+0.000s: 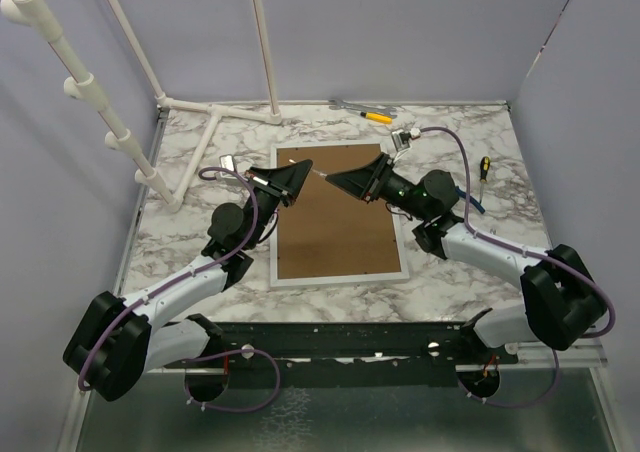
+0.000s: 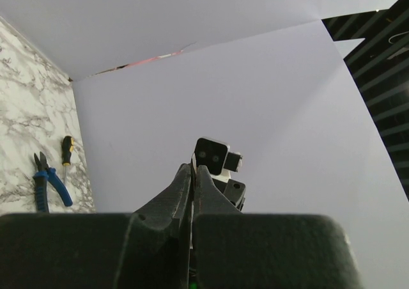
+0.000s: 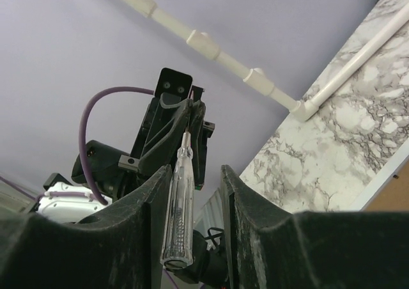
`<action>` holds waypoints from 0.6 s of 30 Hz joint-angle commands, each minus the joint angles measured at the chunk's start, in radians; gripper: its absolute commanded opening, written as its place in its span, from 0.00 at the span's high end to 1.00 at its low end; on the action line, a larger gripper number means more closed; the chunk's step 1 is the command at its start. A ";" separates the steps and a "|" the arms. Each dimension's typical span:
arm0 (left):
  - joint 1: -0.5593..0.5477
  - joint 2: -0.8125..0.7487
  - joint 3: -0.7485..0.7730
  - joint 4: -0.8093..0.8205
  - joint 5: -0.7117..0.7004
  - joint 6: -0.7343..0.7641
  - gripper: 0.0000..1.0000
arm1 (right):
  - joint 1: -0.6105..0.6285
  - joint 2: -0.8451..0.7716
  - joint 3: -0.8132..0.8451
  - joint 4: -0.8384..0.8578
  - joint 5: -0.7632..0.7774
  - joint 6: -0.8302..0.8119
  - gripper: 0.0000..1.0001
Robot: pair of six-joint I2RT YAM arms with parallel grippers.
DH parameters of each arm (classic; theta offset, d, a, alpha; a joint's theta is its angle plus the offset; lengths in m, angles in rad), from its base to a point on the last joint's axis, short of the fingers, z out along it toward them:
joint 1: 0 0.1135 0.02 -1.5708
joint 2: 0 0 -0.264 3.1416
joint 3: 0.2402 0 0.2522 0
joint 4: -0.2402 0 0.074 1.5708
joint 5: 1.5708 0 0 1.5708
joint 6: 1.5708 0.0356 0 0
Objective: Take the photo out of the frame
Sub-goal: Pick up the screwdriver from the center of the board.
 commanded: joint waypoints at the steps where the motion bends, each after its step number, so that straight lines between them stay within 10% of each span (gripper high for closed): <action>1: -0.003 0.002 0.001 0.036 -0.001 0.002 1.00 | 0.009 0.000 0.022 -0.020 -0.038 0.010 0.62; 18: -0.003 0.026 0.002 0.034 0.037 0.001 1.00 | 0.009 -0.027 0.008 -0.038 -0.049 0.044 0.62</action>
